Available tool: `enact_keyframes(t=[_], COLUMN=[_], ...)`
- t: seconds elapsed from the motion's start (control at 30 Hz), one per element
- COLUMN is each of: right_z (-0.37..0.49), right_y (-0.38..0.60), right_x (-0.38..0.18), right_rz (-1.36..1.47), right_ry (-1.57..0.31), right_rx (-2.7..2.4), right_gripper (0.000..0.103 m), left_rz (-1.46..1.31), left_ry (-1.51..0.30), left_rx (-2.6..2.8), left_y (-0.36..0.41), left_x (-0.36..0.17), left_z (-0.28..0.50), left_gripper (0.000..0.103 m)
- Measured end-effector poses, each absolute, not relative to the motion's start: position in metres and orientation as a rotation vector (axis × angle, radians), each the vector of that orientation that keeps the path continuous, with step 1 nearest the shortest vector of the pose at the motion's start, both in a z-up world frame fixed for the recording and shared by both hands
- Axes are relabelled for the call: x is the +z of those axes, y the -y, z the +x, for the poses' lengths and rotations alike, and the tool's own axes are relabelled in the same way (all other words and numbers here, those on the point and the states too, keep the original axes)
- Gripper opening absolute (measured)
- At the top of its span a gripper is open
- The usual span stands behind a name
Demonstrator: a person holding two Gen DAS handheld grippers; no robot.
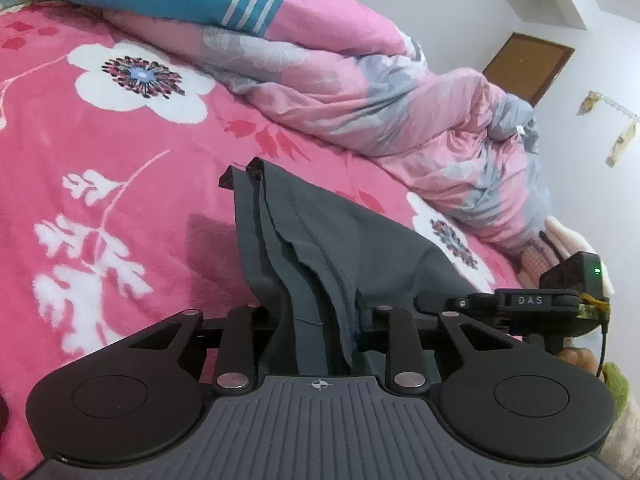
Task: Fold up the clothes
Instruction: 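Grasp the folded pants edge with the left tool and lift it, then grasp the pants with the right tool beside the left tool and lift together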
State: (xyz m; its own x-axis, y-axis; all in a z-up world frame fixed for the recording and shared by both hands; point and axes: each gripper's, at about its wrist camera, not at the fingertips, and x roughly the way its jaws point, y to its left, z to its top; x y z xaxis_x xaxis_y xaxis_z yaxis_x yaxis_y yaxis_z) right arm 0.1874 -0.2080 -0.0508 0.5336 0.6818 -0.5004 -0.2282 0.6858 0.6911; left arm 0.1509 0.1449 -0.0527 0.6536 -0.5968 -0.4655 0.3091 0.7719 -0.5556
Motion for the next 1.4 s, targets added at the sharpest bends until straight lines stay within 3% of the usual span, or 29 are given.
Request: enact_keyframes(t=[0.37, 0.67, 1.17, 1.4], right_z=[0.142, 0.058, -0.150, -0.222], right_y=[0.212, 0.262, 0.435, 0.508], right_x=[0.006, 0.055, 0.171, 0.212], right_rz=[0.495, 0.478, 0.295, 0.152], right_ry=[-0.671, -0.459, -0.098, -0.135], right_rx=[0.582, 0.472, 0.041, -0.213], right_gripper=[0.006, 0.005, 0.005, 0.005], left_rz=[-0.458, -0.403, -0.332, -0.409], left_ry=[-0.578, -0.469, -0.370, -0.445], left_rx=[-0.572, -0.747, -1.270, -1.476], left_y=[-0.127, -0.065, 0.193, 0.316], left_x=[-0.002, 0.056, 0.149, 0.147], left_z=[0.113, 0.079, 0.027, 0.002], left_gripper=[0.022, 0.021, 0.020, 0.019])
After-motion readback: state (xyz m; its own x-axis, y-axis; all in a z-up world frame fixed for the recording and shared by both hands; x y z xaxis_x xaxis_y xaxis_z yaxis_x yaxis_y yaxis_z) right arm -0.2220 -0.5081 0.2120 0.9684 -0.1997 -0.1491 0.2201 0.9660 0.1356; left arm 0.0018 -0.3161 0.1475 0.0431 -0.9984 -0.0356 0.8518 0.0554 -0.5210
